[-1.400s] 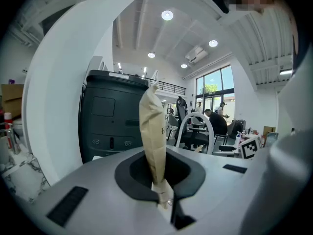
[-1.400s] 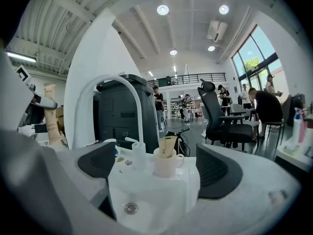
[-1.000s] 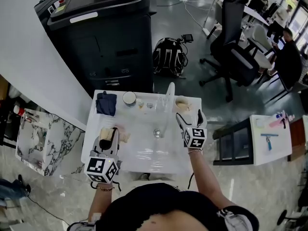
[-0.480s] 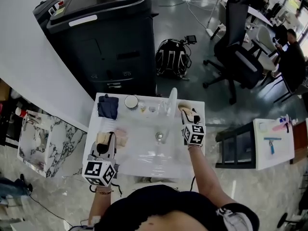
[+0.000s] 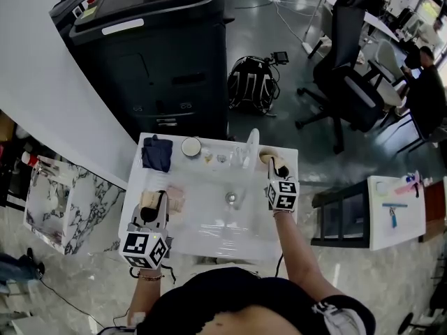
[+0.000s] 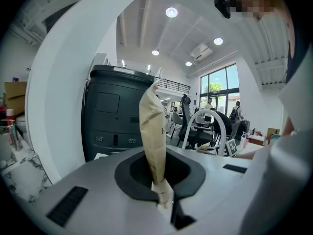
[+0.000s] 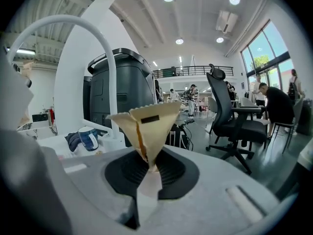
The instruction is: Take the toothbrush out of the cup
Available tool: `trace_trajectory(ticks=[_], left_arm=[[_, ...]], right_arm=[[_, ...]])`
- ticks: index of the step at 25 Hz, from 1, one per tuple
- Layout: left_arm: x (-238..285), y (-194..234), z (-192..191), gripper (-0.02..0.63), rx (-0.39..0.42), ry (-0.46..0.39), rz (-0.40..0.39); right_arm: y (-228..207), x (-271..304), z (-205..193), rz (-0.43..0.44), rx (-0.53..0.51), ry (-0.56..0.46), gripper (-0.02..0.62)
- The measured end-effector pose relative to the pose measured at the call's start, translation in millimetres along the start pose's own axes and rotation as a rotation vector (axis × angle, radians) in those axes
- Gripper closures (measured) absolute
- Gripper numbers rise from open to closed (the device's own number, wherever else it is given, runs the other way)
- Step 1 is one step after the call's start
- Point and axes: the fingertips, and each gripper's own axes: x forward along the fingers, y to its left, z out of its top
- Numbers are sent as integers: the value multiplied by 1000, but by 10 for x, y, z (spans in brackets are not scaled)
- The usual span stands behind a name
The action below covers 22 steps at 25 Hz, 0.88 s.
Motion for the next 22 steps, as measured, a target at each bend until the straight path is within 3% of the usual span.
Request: trace_trajectory(ticks=[12,22], left_arm=[[5,-15,-47,600,-4,4,5],[11,-71,-43,600,3,-3,-18]], right_arm=[[-28,-129,237,15,-13,-61,561],[-20,-614,628,2,-21,-163,561]])
